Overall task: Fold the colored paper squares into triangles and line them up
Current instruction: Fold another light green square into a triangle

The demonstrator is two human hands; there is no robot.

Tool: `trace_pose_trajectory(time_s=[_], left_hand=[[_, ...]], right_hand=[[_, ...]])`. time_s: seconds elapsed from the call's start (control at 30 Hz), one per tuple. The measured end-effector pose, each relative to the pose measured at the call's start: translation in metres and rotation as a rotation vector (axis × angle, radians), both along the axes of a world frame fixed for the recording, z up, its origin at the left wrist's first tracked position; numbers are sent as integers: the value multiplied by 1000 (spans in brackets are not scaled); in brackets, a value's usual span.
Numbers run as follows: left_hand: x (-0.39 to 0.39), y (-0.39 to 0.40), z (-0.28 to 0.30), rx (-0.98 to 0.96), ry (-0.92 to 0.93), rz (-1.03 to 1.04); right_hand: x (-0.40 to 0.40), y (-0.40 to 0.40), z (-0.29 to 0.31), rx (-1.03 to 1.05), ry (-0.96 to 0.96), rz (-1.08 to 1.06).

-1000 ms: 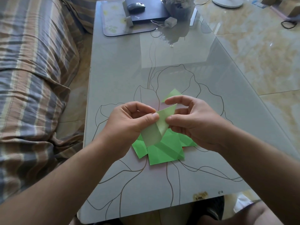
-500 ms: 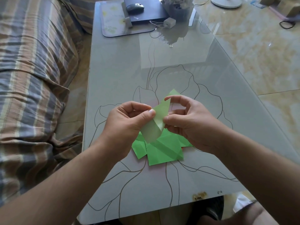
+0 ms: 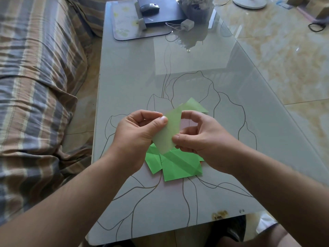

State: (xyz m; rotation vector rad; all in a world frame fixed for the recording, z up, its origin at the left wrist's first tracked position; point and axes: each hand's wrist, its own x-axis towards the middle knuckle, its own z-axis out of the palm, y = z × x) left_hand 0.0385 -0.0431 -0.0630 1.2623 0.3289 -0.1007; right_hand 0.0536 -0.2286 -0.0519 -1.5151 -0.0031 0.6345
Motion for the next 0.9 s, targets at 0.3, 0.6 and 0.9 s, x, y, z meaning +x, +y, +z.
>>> trace_pose_trajectory(time_s=[0.3, 0.6, 0.9], left_hand=[[0, 1, 1, -7, 8, 14], [0, 2, 0, 15, 2, 14], [-4, -5, 1, 71, -34, -37]], right_hand=[[0, -1, -3, -30, -32, 38], [9, -6, 2, -5, -13, 46], [16, -12, 0, 84, 5, -76]])
